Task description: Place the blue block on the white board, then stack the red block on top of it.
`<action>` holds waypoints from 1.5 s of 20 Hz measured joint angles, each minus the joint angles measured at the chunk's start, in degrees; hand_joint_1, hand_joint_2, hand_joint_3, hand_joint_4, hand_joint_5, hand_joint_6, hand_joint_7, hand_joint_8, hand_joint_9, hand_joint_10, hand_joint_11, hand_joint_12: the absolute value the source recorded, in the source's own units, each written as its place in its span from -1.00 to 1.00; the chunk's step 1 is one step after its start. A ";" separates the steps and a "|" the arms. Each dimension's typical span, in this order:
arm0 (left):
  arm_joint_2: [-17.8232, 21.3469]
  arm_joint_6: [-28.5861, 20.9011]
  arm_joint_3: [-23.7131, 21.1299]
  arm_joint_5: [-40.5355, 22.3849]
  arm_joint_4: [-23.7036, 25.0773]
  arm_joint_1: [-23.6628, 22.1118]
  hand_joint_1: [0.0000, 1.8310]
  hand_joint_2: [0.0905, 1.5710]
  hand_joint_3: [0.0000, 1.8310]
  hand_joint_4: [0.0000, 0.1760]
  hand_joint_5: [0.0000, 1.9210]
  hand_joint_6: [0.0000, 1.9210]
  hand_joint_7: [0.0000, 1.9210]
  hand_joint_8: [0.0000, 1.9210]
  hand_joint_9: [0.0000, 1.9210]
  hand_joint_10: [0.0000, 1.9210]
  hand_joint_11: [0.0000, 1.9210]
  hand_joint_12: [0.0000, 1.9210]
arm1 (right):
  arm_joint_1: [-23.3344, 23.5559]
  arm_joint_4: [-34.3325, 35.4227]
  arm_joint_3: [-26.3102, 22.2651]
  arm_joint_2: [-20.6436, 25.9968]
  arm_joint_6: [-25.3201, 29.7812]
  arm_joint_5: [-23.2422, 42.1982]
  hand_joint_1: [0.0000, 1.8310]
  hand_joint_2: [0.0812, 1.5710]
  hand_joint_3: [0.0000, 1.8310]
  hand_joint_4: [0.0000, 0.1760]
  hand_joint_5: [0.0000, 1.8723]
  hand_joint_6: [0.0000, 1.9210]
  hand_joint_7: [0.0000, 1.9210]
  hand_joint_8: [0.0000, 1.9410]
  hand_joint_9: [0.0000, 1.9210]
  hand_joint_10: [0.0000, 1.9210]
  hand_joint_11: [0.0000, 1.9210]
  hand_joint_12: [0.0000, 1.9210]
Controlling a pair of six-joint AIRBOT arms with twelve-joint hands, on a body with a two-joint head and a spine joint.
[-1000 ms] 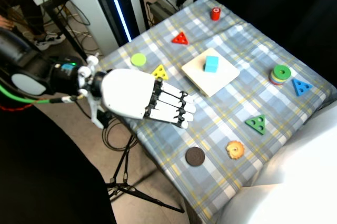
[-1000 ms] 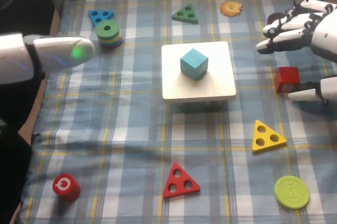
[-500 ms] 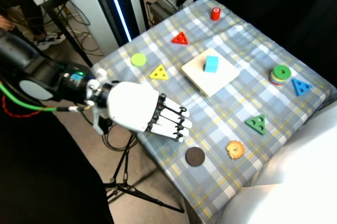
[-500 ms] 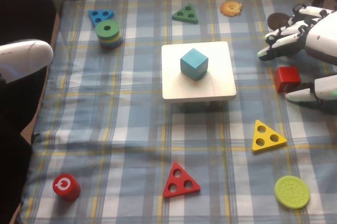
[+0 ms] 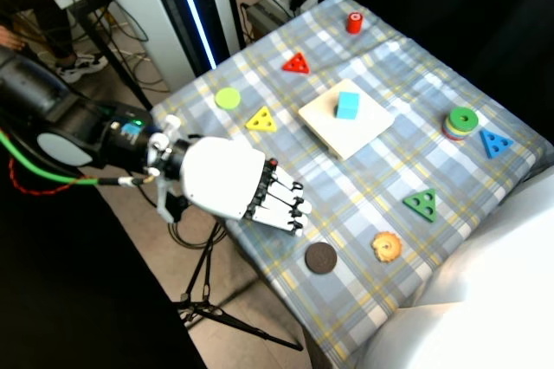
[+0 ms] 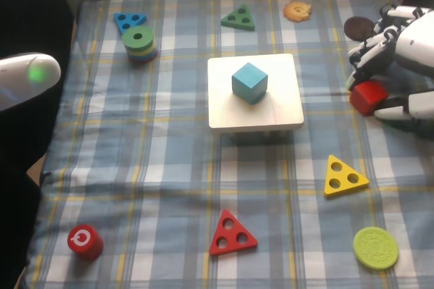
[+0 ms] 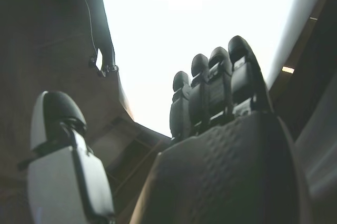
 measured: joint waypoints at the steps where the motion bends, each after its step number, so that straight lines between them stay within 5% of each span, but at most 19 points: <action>1: 0.00 -0.04 0.00 0.00 -0.09 0.11 -0.15 0.03 -1.00 -0.25 -0.73 -1.00 -0.75 -1.00 -0.85 -1.00 -1.00 -0.66 | -0.02 0.31 0.02 0.00 0.35 -0.09 0.14 0.36 -1.00 0.48 0.07 -0.02 -0.25 -0.98 -0.33 -0.98 -0.83 -0.02; 2: 0.00 -0.24 0.00 -0.02 -0.22 0.15 -0.16 0.03 -1.00 -0.13 -0.74 -1.00 -0.75 -1.00 -0.85 -1.00 -1.00 -0.64 | -0.02 0.00 0.00 0.00 0.31 -0.09 0.18 0.34 -1.00 -0.45 0.12 -0.09 -0.21 -0.98 -0.32 -0.99 -0.84 -0.04; 3: 0.00 -0.39 0.00 -0.09 -0.28 0.17 -0.16 0.03 -1.00 -0.05 -0.75 -1.00 -0.74 -1.00 -0.85 -1.00 -1.00 -0.65 | -0.02 -0.04 0.00 -0.02 0.35 0.04 0.22 0.33 -1.00 -1.00 0.14 -0.13 -0.17 -0.98 -0.30 -0.98 -0.81 -0.04; 5: 0.00 -0.46 0.00 -0.39 -0.66 0.72 -0.15 0.03 -1.00 0.04 -0.75 -1.00 -0.75 -1.00 -0.86 -1.00 -1.00 -0.68 | 0.00 -0.02 -0.02 -0.02 0.42 0.11 0.22 0.33 -1.00 -1.00 0.15 -0.14 -0.13 -0.99 -0.28 -0.99 -0.82 0.00; 8: -0.07 -0.48 0.00 -0.72 -1.60 1.07 -0.15 0.03 -1.00 0.12 -0.74 -1.00 -0.74 -1.00 -0.85 -1.00 -1.00 -0.64 | 1.88 -1.31 -0.98 0.50 0.13 -0.74 0.25 0.33 -1.00 -1.00 0.15 -0.14 -0.11 -1.00 -0.28 -1.00 -0.94 0.29; 14: -0.63 -0.66 0.09 -0.98 -2.60 2.08 -0.18 0.03 -1.00 0.19 -0.73 -1.00 -0.72 -1.00 -0.82 -0.99 -1.00 -0.57 | 15.43 -21.05 0.07 -0.35 12.87 3.93 0.24 0.30 -1.00 -1.00 0.20 -0.22 -0.11 -0.99 -0.29 -0.99 -0.93 0.15; 16: -0.74 -0.70 0.26 -0.90 -2.56 2.08 -0.17 0.03 -1.00 0.14 -0.72 -1.00 -0.72 -1.00 -0.82 -0.99 -1.00 -0.57 | 20.04 -27.54 0.46 -2.23 16.85 4.79 0.20 0.30 -1.00 -0.18 0.20 -0.21 -0.12 -1.00 -0.28 -0.99 -0.92 0.15; 17: -0.74 -1.01 0.42 -0.94 -2.47 2.08 -0.15 0.04 -1.00 0.16 -0.72 -1.00 -0.72 -1.00 -0.84 -1.00 -1.00 -0.60 | 21.44 -30.58 1.11 -2.95 19.19 5.40 0.25 0.29 -1.00 -1.00 0.23 -0.27 -0.12 -1.00 -0.20 -0.97 -0.74 0.20; 20: -0.79 -1.53 0.85 -0.85 -2.75 2.08 -0.17 0.06 -1.00 0.25 -0.72 -1.00 -0.73 -1.00 -0.84 -1.00 -1.00 -0.59 | 24.15 -36.26 4.59 -6.38 26.10 6.25 0.29 0.27 -1.00 -1.00 0.27 -0.34 -0.10 -1.00 -0.24 -1.00 -0.85 0.09; 27: -1.03 -2.84 1.57 0.02 -2.12 2.08 -0.20 0.11 -0.99 0.00 -0.70 -0.99 -0.72 -1.00 -0.84 -1.00 -1.00 -0.58 | 24.57 -42.95 7.13 -10.01 31.61 6.16 0.30 0.29 -1.00 -1.00 0.22 -0.27 -0.14 -1.00 -0.32 -0.99 -0.93 0.07; 30: -1.03 -2.89 1.68 0.09 -1.84 2.08 -0.22 0.12 -0.99 0.14 -0.70 -1.00 -0.72 -1.00 -0.83 -1.00 -1.00 -0.58 | 24.59 -44.17 7.91 -10.73 32.11 4.50 0.30 0.28 -1.00 -1.00 0.24 -0.31 -0.13 -1.00 -0.28 -0.99 -0.85 0.02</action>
